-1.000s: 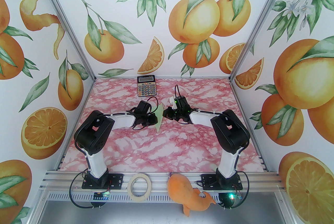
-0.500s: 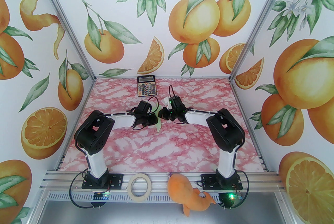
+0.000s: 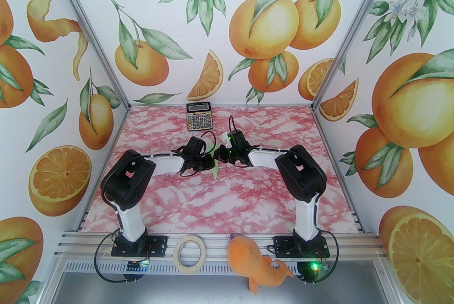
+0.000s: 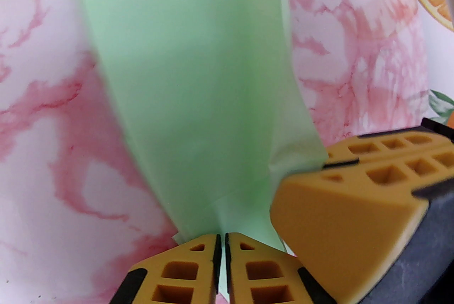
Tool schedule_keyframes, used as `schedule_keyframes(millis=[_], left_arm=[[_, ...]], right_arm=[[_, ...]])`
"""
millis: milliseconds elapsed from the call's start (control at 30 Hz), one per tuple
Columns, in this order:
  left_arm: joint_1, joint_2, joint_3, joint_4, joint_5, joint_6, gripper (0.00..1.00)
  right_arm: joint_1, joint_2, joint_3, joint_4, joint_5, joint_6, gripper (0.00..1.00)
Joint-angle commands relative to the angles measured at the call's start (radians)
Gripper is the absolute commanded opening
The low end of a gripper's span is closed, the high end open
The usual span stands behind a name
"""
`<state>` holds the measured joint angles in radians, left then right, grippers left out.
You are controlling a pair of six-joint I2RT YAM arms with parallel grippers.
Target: Fold a paper plane with a square sheet of paper (fold left side to right side)
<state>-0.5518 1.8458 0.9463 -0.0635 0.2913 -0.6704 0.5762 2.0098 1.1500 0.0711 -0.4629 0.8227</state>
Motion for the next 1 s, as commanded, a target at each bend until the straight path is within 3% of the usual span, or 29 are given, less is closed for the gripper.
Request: schedule_keyframes(millis=[0,367,667,967], left_arm=[[0.004,-0.047,-0.034,-0.048,0.004,0.025,0.17],[0.05,-0.16,-0.123,-0.012,0.014,-0.005,0.24],[0.046,-0.085,-0.13,0.087,0.08,-0.037,0.21],[0.046,-0.036,-0.092,0.045,0.062,-0.013,0.17]], right_arm=[[0.015,0.036,0.021,0.006,0.001,0.012,0.01],[0.022,0.048,0.037,0.002,0.0,0.013,0.01],[0.027,0.043,0.041,0.004,0.0,0.015,0.02],[0.049,0.048,0.06,0.022,-0.009,0.037,0.02]])
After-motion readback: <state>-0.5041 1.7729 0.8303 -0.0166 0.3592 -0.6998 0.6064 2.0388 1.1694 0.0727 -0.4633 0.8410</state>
